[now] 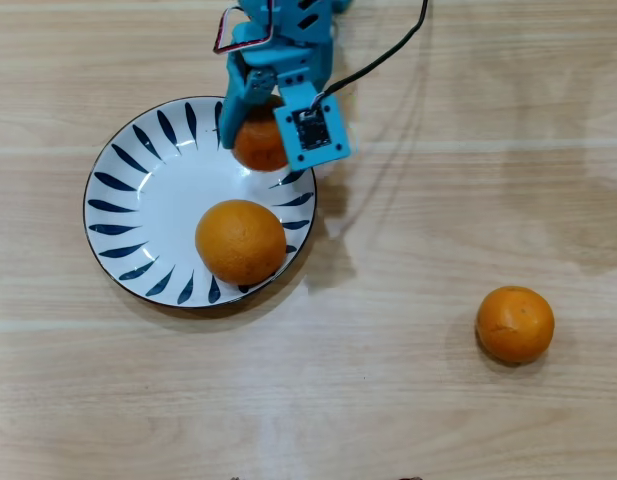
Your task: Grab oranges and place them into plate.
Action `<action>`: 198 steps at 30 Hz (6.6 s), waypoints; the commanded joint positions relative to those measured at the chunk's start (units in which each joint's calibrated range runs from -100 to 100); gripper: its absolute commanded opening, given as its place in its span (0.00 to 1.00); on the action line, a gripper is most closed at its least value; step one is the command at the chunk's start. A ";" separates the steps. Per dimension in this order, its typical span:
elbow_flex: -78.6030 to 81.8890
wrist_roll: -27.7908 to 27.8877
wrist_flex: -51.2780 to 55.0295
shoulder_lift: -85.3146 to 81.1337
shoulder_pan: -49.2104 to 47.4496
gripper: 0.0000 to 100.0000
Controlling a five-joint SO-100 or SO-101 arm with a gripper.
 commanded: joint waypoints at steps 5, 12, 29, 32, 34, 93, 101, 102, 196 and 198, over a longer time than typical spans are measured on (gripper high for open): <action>1.58 0.23 -0.79 -3.41 0.50 0.30; 1.67 0.13 -0.79 -3.49 -0.06 0.49; -15.62 -0.55 -1.30 -3.41 -17.00 0.03; -16.80 -2.96 -11.87 -0.95 -23.45 0.02; -16.80 -3.22 -20.73 1.41 -25.95 0.02; -49.94 -18.43 -58.63 59.82 -34.66 0.42; -61.53 -18.38 -58.63 69.29 -33.85 0.42; -62.89 -18.43 -58.37 70.39 -33.77 0.42; 1.13 2.38 -18.49 -4.93 11.23 0.44; 1.13 2.32 -18.49 -5.01 10.75 0.44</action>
